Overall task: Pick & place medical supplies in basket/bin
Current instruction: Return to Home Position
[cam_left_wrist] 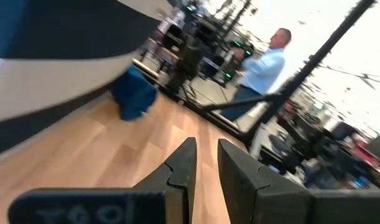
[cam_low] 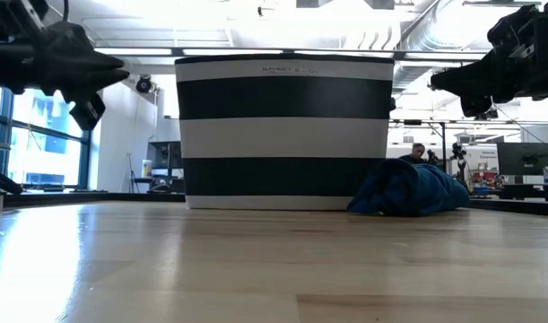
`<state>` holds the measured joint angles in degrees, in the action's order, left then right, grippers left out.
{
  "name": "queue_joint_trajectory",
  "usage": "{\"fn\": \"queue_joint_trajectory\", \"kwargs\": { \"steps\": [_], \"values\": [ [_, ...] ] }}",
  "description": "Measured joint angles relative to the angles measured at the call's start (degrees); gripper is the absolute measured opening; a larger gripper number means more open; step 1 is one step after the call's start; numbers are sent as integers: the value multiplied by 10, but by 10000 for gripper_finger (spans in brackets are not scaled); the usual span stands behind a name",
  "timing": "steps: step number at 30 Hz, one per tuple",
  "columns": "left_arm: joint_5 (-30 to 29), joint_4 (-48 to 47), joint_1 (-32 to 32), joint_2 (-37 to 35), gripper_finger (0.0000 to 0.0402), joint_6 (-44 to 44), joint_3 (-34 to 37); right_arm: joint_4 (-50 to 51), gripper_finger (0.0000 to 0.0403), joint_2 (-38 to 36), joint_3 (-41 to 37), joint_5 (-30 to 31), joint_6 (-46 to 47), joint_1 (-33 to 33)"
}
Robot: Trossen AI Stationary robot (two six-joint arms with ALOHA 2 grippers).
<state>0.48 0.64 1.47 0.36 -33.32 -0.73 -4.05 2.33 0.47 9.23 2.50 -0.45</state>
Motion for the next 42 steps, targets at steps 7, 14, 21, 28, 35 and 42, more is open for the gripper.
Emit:
{"fn": "queue_joint_trajectory", "kwargs": {
  "steps": [7,14,21,28,35,42],
  "values": [
    [2,0,-59,0,101,0,1,0,0,0,0,0,0,0],
    [2,0,-60,0,101,0,1,0,0,0,0,0,0,0],
    [2,0,-60,0,101,0,1,0,0,0,0,0,0,0],
    [2,0,-60,0,101,0,1,0,0,0,0,0,0,0],
    [2,0,-60,0,101,0,2,0,0,0,0,0,0,0],
    [2,0,-60,0,101,0,2,0,0,0,0,0,0,0]
  ]
}}
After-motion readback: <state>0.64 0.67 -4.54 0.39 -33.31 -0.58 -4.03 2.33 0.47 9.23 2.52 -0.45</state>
